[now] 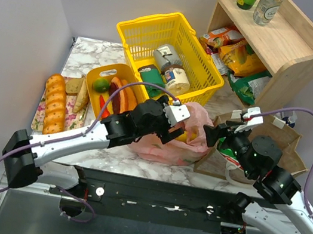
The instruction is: Place the mixed food into the grocery bags and tie them
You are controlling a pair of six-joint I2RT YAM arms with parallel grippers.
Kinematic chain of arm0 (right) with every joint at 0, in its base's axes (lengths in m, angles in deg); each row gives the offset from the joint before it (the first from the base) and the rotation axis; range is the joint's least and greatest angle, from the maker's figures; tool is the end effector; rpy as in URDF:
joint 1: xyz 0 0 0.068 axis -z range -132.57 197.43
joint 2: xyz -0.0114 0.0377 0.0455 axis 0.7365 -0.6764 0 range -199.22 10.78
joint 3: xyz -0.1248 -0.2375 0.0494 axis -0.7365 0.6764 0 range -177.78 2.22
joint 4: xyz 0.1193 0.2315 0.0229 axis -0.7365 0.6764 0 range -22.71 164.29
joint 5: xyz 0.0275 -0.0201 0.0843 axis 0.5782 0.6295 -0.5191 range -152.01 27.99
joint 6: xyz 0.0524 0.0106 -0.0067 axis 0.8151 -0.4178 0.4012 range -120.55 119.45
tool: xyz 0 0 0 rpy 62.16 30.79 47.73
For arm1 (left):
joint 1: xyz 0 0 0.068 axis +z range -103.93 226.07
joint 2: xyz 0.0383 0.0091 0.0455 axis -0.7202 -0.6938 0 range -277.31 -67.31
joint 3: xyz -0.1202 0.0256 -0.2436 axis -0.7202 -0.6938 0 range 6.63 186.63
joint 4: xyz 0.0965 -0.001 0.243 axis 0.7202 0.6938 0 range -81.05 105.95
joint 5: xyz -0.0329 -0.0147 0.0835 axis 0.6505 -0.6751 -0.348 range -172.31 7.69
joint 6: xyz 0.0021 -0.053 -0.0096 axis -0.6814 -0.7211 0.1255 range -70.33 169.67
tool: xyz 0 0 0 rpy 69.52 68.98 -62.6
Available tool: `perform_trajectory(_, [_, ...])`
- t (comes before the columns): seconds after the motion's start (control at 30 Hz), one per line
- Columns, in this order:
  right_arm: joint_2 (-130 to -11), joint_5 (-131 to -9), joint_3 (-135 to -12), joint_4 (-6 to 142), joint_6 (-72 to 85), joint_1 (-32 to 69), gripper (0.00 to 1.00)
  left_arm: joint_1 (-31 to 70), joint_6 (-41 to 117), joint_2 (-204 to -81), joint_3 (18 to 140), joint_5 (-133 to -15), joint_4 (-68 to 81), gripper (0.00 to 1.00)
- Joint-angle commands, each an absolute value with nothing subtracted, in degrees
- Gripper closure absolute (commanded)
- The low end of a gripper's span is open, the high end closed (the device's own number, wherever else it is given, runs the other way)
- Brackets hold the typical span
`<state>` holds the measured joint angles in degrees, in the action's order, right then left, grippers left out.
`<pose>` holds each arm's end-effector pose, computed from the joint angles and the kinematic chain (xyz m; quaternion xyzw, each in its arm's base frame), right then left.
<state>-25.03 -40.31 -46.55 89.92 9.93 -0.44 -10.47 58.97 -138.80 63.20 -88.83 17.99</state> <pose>0.1015 0.0927 0.3635 -0.1257 0.7498 0.1832 0.6232 0.1624 -0.2383 0.3144 0.4289 0.7195 -0.1743 0.5177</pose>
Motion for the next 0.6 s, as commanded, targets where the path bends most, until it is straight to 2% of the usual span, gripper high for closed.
perform_trajectory(0.0, [-26.22, -39.94, -49.8, 90.84, 8.51, -0.2, 0.08, -8.0, 52.78, -132.54, 67.87, -84.44, 14.05, 0.01])
perform_trajectory(0.1, [-27.62, -43.36, -52.52, 90.84, 6.32, -0.2, 0.1, 2.0, 45.48, -129.64, 68.59, -78.64, 14.84, 0.01])
perform_trajectory(0.17, [-29.73, -48.8, -54.28, 91.1, 5.43, -0.2, 0.16, 10.94, 38.88, -126.92, 67.98, -74.5, 15.54, 0.01])
perform_trajectory(0.27, [-36.49, -57.05, -58.76, 92.07, 5.51, -0.99, 0.21, 18.36, 35.01, -125.59, 68.32, -71.34, 21.85, 0.01])
perform_trajectory(0.33, [-42.36, -57.52, -61.04, 90.32, 5.34, -5.46, 0.21, 30.29, 33.25, -126.2, 68.33, -63.2, 24.67, 0.01])
perform_trajectory(0.37, [-44.92, -56.22, -62.01, 89.62, 4.73, -7.74, 0.21, 35.9, 29.58, -126.11, 66.93, -54.1, 23.46, 0.01])
perform_trajectory(0.4, [-47.2, -55.94, -63.42, 89.09, 3.68, -11.42, 0.21, 44.4, 27.72, -125.94, 63.18, -50.35, 21.97, 0.01])
perform_trajectory(0.43, [-52.1, -55.94, -65.26, 89.17, 3.06, -13.02, 0.21, 47.88, 26.4, -125.5, 61.57, -48.92, 20.3, 0.01])
perform_trajectory(0.57, [-62.05, -56.99, -75.53, 89.0, 0.95, -18.04, 0.18, 49.14, 30.86, -120.68, 57.87, -56.02, 21.78, 0.01])
